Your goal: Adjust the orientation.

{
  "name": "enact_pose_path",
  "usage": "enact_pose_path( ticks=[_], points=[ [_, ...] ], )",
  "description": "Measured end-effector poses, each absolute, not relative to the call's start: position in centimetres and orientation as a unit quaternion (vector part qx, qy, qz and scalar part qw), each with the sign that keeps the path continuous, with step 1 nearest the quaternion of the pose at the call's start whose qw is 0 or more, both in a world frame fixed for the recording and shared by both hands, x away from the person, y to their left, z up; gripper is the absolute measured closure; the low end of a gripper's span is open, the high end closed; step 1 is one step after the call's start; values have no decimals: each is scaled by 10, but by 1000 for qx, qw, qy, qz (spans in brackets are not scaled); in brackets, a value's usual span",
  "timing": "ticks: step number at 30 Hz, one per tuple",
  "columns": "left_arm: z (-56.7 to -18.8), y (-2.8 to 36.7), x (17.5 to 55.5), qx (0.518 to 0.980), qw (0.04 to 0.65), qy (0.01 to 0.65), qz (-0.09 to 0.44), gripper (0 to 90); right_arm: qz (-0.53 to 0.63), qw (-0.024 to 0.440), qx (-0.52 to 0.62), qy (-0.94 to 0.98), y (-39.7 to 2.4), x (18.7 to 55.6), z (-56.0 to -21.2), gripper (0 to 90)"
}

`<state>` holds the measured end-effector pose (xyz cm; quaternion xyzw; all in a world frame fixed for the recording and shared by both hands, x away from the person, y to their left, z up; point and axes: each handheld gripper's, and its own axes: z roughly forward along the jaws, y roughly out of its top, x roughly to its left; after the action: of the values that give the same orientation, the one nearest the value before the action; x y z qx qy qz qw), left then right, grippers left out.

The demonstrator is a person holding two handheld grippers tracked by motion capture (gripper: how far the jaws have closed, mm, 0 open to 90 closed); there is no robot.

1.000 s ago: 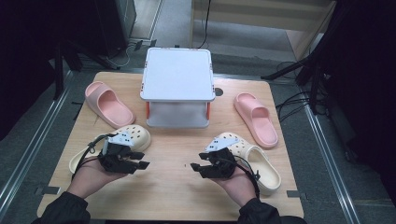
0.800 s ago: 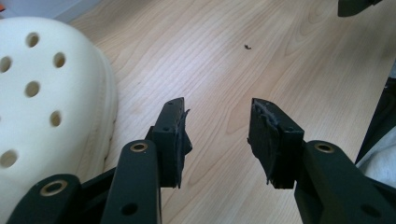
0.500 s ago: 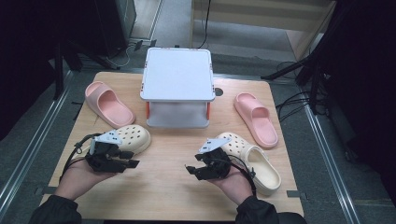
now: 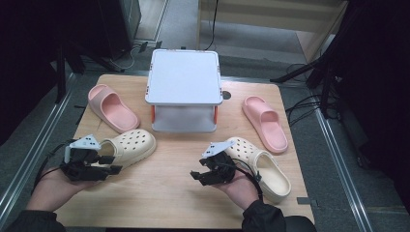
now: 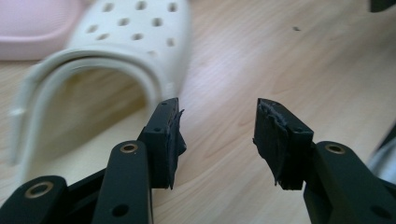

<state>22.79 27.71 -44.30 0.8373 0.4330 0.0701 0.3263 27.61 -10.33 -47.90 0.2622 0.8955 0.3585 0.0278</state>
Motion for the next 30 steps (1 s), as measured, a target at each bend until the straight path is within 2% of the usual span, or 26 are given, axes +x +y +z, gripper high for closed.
enact_pose_path(
  ticks=[4,11,15,19,25,30],
  points=[
    [-449,290,232,828,305,464,81,496,358,28,259,897,-102,277,-480,438],
    [-470,286,246,833,276,473,76,501,353,29,257,899,-101,276,-481,436],
    [-479,281,257,838,266,471,70,569,350,30,257,900,-100,276,-481,435],
    [-482,279,261,843,268,461,73,694,348,31,256,902,-99,276,-482,436],
    [-481,278,262,849,271,449,74,740,345,30,253,903,-97,275,-483,436],
    [-460,275,259,835,294,450,119,771,351,35,248,902,-96,274,-482,439]
  ],
)
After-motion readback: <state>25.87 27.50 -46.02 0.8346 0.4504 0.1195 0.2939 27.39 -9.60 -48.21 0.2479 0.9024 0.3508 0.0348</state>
